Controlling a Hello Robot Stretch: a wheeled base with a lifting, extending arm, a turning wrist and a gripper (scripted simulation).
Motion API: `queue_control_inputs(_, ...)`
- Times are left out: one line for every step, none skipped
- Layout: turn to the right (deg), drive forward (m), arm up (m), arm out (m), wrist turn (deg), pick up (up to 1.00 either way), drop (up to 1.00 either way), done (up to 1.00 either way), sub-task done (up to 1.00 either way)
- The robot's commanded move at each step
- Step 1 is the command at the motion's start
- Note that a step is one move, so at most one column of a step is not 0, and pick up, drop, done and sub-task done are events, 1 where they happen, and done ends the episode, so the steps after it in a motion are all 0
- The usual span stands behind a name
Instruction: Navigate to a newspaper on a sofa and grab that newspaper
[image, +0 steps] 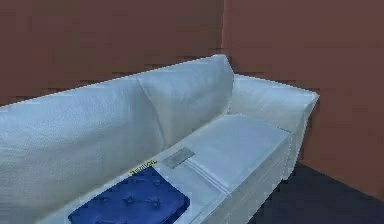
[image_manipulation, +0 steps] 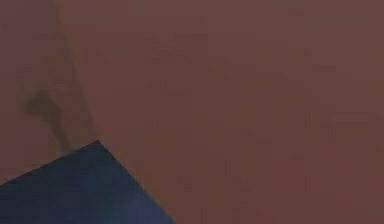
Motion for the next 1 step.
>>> queue_control_inputs(24.0,0.0,0.0,0.0,0.0,0.0,0.0,0.0,0.0)
